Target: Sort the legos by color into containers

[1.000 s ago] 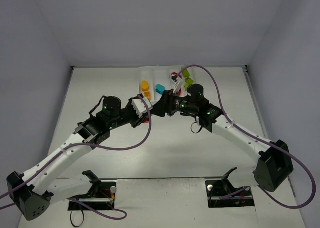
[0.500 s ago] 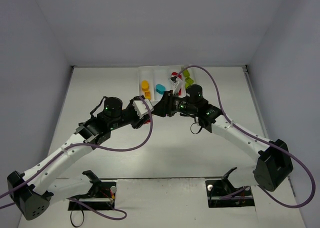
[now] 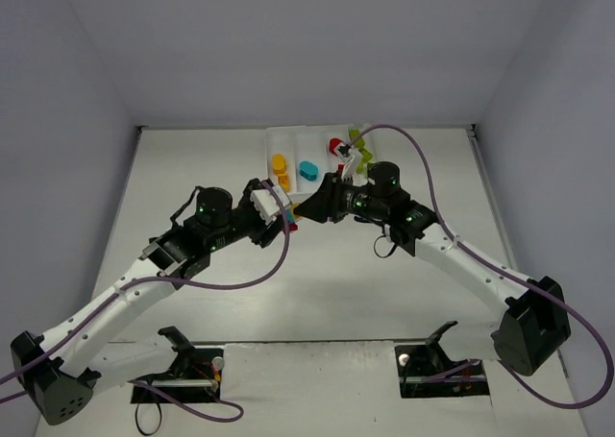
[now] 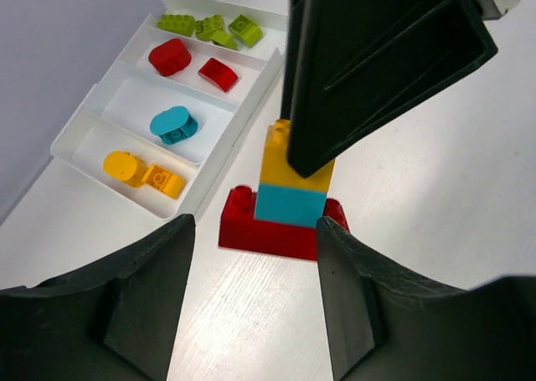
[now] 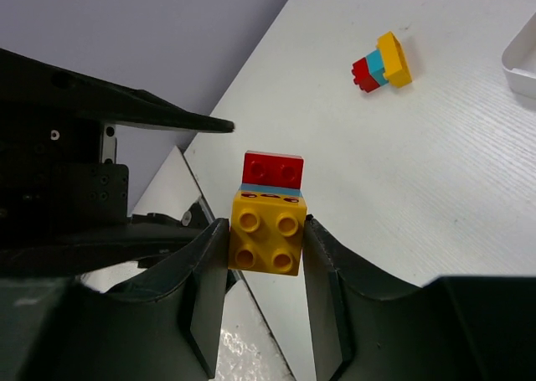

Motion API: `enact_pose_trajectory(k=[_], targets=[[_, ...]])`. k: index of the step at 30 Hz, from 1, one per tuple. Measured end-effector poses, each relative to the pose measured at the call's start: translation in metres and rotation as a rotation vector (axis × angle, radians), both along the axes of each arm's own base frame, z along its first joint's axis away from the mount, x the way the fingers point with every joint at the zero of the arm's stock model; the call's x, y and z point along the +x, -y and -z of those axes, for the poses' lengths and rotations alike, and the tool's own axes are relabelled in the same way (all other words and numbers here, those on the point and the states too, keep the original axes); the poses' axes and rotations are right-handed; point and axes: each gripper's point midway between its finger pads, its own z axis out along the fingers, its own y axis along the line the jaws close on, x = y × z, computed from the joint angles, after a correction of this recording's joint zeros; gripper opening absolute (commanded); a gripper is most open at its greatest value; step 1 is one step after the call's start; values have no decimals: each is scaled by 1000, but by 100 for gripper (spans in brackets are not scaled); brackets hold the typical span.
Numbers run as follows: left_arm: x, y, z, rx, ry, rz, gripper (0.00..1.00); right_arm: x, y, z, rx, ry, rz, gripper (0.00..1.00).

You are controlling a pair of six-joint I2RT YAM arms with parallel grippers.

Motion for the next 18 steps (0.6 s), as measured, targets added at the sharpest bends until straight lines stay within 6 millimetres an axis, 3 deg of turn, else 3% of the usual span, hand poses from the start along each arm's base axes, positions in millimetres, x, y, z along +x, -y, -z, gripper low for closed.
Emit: enact_pose_trajectory(k=[5, 10, 18], targets=[[2, -13, -22, -140, -24, -116, 61, 14, 15, -4, -2, 26, 43, 0], [-10, -17, -54, -356, -100, -182, 70, 22, 31, -13, 4, 74, 61, 0], [-20, -13, -70, -538, -232, -201, 71, 9, 37, -41, 53, 183, -22, 0]])
